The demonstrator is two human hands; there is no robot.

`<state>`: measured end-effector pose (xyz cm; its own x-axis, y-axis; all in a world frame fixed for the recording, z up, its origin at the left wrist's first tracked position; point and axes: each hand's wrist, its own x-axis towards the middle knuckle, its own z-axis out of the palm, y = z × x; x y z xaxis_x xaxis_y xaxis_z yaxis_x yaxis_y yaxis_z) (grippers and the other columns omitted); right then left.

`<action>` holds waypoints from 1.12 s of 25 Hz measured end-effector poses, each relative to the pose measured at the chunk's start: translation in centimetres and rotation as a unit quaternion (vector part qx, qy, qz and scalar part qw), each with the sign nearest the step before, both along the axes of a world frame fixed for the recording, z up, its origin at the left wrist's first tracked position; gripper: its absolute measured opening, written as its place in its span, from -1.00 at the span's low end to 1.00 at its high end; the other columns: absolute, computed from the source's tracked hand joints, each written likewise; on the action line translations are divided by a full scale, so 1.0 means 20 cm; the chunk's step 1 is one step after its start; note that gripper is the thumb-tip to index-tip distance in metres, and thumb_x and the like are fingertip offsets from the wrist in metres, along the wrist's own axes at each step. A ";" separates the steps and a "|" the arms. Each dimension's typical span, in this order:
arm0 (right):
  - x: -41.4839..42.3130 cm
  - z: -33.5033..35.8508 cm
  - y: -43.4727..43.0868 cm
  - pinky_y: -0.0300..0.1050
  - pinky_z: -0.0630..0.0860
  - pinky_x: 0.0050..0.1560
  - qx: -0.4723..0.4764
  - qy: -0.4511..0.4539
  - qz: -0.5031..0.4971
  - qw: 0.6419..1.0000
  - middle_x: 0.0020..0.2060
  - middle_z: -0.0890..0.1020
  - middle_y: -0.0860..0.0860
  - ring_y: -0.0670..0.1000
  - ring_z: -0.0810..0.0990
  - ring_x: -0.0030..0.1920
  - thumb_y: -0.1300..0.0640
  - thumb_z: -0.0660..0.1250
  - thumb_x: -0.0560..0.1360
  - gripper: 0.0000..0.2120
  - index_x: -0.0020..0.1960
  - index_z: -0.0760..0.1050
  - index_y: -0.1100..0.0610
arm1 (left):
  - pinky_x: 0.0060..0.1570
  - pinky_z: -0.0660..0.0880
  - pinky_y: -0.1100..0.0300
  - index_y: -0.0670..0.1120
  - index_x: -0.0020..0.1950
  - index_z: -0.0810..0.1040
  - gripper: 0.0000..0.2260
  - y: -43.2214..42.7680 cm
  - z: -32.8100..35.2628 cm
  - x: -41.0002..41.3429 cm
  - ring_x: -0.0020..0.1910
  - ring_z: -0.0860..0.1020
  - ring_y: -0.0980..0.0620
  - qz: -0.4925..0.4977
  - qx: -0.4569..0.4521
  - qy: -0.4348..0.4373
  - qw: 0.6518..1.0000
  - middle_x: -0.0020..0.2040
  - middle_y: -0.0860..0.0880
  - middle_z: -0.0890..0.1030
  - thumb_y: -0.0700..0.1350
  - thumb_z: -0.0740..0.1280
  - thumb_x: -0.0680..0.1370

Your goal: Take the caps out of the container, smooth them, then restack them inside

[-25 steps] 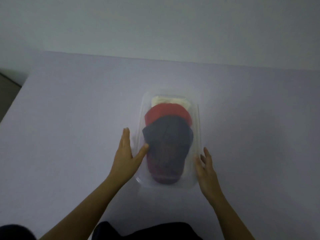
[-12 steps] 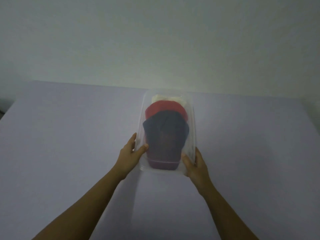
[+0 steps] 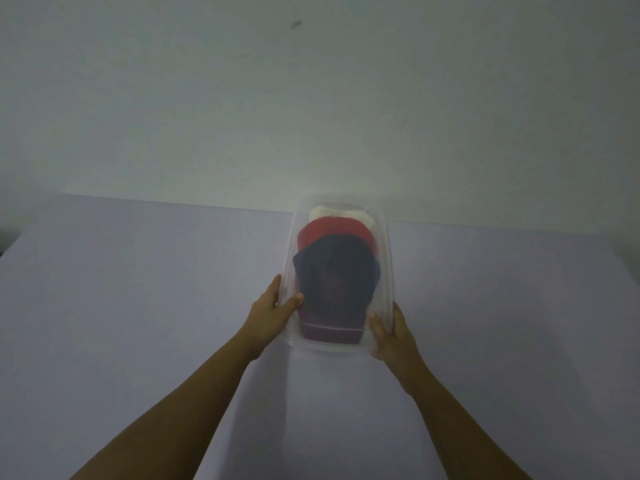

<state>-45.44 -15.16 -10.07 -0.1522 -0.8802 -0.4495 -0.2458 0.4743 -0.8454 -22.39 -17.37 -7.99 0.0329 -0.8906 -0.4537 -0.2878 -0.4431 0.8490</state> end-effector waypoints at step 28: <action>-0.01 0.14 0.29 -0.03 -0.12 0.49 -0.194 0.410 0.330 0.828 0.53 -0.05 0.06 0.05 -0.06 0.53 0.13 0.09 0.51 -0.36 0.52 -0.09 0.17 | 0.46 -0.17 0.08 -0.14 0.52 -0.21 -0.51 0.29 0.10 -0.10 0.53 -0.22 -0.05 -0.293 -0.163 -0.481 0.810 0.56 -0.09 -0.19 -0.03 -0.12 0.66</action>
<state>-45.63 -9.29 -7.33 0.3044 -0.9476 -0.0971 -0.9103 -0.2594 -0.3228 -24.39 -11.55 -6.00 -0.2400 -0.9483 -0.2075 -0.9657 0.2115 0.1506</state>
